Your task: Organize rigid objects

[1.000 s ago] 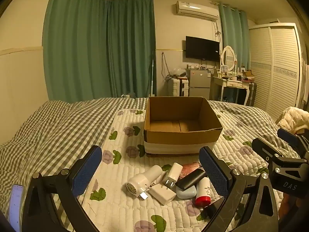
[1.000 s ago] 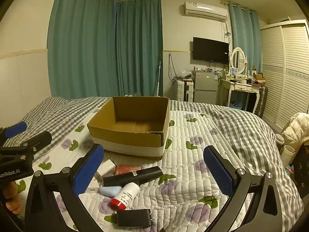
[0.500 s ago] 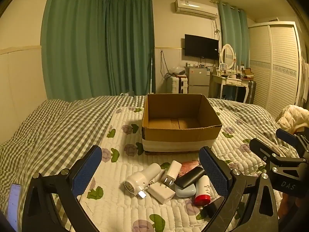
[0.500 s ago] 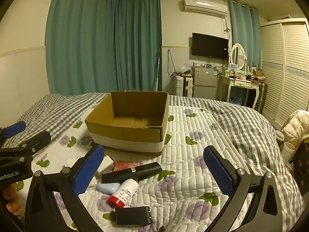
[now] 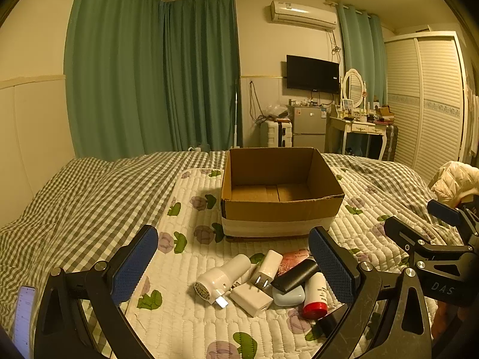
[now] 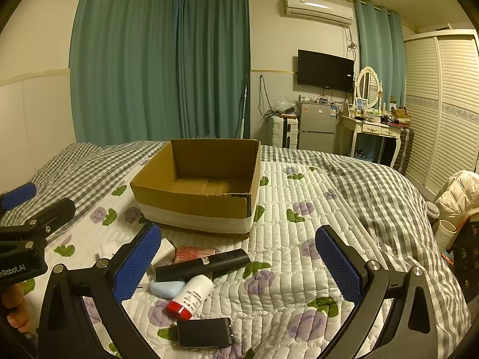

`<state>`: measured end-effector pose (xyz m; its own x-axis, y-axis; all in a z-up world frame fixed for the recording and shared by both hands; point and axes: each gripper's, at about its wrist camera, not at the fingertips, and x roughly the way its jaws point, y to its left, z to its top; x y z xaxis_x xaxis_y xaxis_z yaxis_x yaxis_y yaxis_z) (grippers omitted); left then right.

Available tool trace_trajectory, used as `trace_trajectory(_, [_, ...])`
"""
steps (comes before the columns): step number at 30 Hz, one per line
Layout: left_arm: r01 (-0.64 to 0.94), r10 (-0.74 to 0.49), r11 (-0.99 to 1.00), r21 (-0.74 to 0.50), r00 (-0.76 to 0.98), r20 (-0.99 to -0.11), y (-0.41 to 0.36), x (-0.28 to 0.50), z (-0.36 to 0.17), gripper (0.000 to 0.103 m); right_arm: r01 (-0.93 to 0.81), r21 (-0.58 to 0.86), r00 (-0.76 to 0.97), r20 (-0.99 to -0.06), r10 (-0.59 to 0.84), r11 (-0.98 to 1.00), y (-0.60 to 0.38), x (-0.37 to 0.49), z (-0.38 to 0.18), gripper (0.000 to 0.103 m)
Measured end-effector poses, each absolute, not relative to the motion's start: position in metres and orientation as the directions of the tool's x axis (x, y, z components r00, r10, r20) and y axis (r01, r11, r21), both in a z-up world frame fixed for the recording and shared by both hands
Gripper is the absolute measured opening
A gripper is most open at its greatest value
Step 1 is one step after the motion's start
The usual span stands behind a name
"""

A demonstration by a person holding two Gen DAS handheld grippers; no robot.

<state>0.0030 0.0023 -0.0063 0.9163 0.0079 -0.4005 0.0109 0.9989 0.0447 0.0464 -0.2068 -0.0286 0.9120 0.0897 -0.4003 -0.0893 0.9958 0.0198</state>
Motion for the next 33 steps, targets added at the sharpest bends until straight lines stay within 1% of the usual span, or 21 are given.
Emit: trace_trajectory(33, [0.013,0.008,0.999,0.050,0.916,-0.402,-0.0017,0.0000,-0.0068,0.103,-0.086,0.008,0.905,-0.418,0.081,0.996,-0.2072,0.0466,-0.0325,0.103])
